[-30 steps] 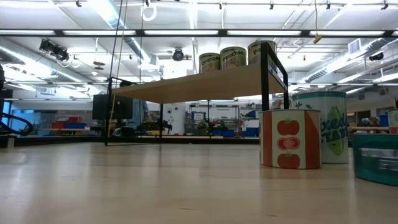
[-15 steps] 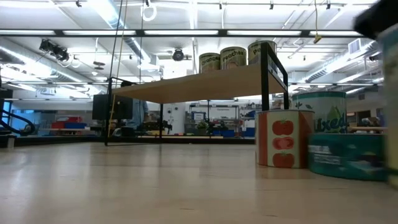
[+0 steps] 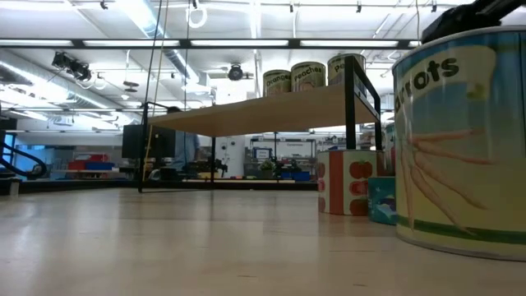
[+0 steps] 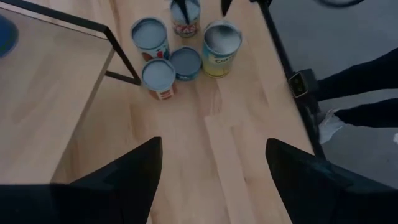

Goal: Pick and place cans onto a shelf
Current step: Put the canned carrots on the shelf

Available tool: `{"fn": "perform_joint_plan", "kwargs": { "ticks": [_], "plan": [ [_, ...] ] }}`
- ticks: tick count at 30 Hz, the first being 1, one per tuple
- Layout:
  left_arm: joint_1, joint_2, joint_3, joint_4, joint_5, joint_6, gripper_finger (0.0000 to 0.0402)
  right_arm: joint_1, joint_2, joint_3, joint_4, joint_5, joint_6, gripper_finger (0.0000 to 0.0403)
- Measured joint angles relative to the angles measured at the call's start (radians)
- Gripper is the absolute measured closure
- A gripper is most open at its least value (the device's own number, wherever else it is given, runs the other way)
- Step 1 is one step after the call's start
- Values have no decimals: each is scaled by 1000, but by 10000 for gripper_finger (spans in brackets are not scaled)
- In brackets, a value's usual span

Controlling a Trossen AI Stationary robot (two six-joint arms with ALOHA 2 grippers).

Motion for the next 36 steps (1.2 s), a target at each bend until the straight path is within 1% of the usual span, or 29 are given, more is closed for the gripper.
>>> {"fn": "perform_joint_plan", "kwargs": {
  "ticks": [4, 9, 12, 14, 20, 26, 30, 33, 36],
  "plan": [
    [-20, 19, -1, 6, -38, -17, 111, 35, 1, -10, 26, 6, 54, 79],
    [-59, 46, -1, 6, -89, -7, 111, 74, 2, -56, 87, 113, 151, 79],
    [-81, 73, -1, 11, -146, 28, 111, 77, 2, -91, 159, 161, 152, 79],
    [-92, 86, -1, 16, -166, 35, 111, 74, 2, -112, 202, 180, 152, 79],
    [-115, 107, -1, 96, -152, 28, 111, 28, 3, -161, 315, 252, 111, 79],
    [-132, 107, -1, 148, -150, -6, 111, -64, 3, -206, 522, 262, -49, 79],
    [-131, 107, -1, 145, -132, -62, 111, -140, 3, -207, 586, 262, -105, 79],
    [-131, 107, -1, 138, -117, -108, 111, -178, 3, -180, 561, 230, -108, 79],
    [-132, 107, -1, 138, -117, -133, 111, -189, 3, -126, 466, 171, -108, 79]
  ]
}}
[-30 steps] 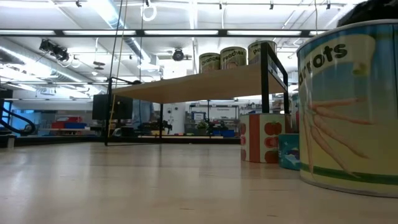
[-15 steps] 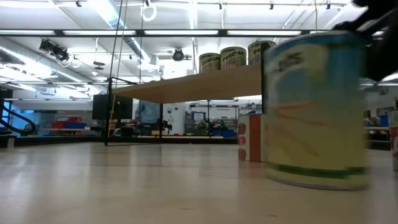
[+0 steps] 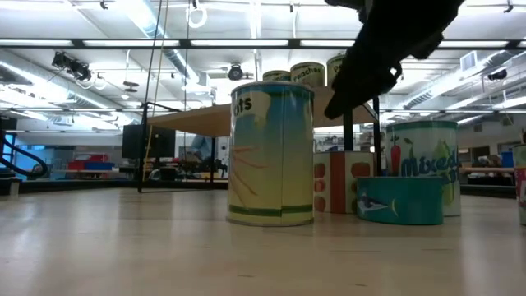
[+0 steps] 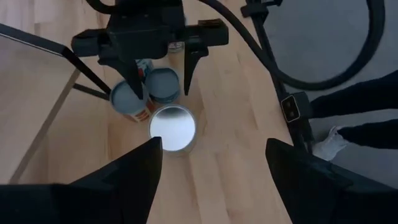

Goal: Pick and place cans onto a shelf
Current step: Put the canned carrots on the shelf

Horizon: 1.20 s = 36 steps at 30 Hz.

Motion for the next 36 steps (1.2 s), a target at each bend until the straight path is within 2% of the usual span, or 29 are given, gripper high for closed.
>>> {"fn": "perform_joint_plan", "kwargs": {
  "ticks": [5, 7, 10, 14, 17, 24, 31, 36],
  "plan": [
    [-1, 14, 1, -14, 8, -45, 111, 29, -5, 94, -184, -16, -2, 79],
    [-4, 29, 1, -31, 21, -21, 111, 50, -17, 118, -225, -24, 0, 79],
    [-11, 50, 0, -62, 26, 44, 111, 83, -38, 139, -265, -95, 20, 83],
    [-10, 92, 0, -78, 31, 170, 111, 143, -78, 140, -300, -165, 146, 88],
    [-3, 128, 0, -65, 33, 280, 111, 196, -101, 140, -337, -165, 247, 92],
    [19, 206, 0, 8, 36, 414, 109, 311, -117, 140, -434, -143, 447, 94],
    [80, 273, 0, 96, 141, 444, 62, 357, -117, 140, -459, -79, 550, 94],
    [114, 319, 0, 106, 164, 505, 15, 357, -117, 140, -471, -70, 560, 94]
  ]
}}
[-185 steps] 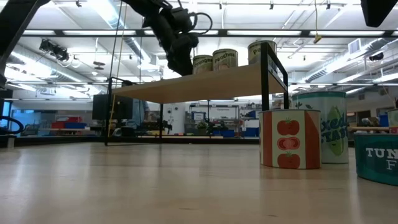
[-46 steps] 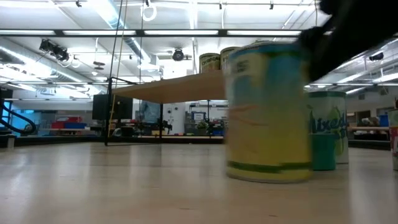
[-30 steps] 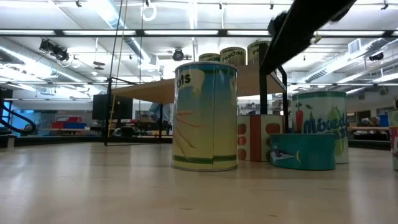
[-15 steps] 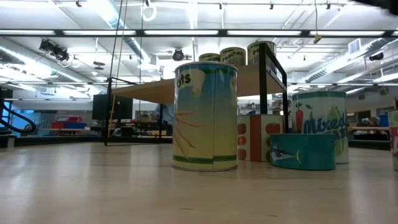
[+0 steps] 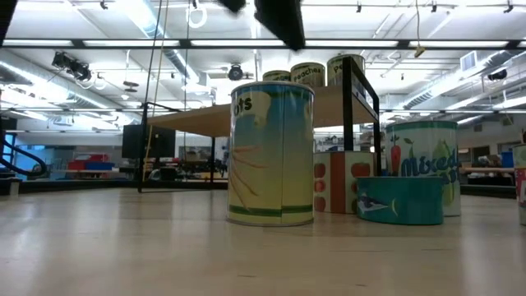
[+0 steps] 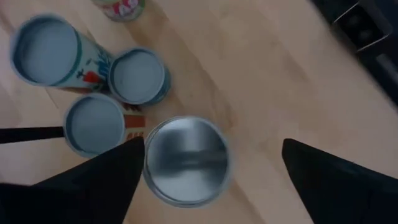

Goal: Pick and place cans onto a shelf
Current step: Put the canned carrots on the shelf

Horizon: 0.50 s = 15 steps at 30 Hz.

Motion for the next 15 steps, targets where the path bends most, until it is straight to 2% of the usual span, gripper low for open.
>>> {"fn": "perform_joint_plan", "kwargs": {
  "ticks": [7, 15],
  "plan": [
    [35, 40, 1, -8, 20, 149, 4, 0, 0, 0, -11, 37, 0, 94],
    [74, 63, 0, -7, 96, 213, 4, -2, 1, 0, -26, 41, 0, 94]
  ]
}}
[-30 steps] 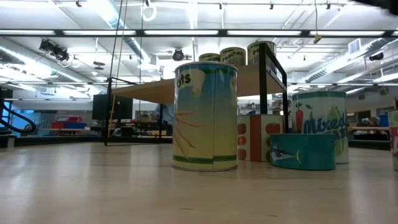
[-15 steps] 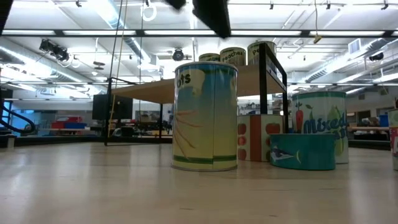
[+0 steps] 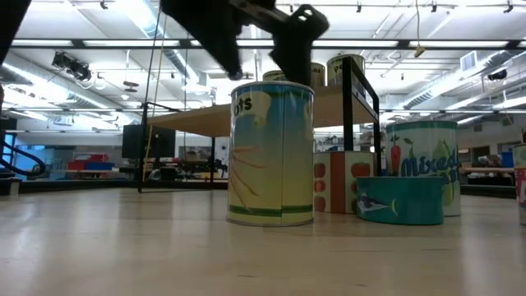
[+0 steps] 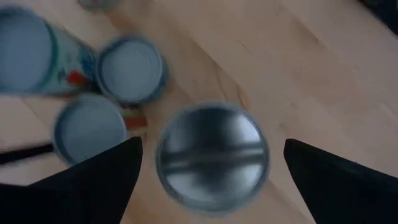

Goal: Pick and place cans onto a shelf
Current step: Put the canned carrots on the shelf

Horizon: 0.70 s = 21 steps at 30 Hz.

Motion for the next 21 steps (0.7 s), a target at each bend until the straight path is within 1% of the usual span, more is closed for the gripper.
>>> {"fn": "perform_joint_plan", "kwargs": {
  "ticks": [3, 7, 13, 19, 21],
  "plan": [
    [6, 8, 0, 4, 33, 4, 4, -1, 0, 0, 0, 10, 6, 94],
    [5, 23, 0, -5, 36, 30, 4, -1, 0, 0, 1, 23, 11, 94],
    [5, 38, 2, 8, 20, 59, 4, -1, 0, 0, 0, 26, 10, 94],
    [6, 56, 0, -33, 0, 106, 5, -1, 1, 0, -1, 26, 8, 94],
    [6, 69, 1, -19, 0, 107, 6, -1, 1, 0, -1, 26, 7, 94]
  ]
}}
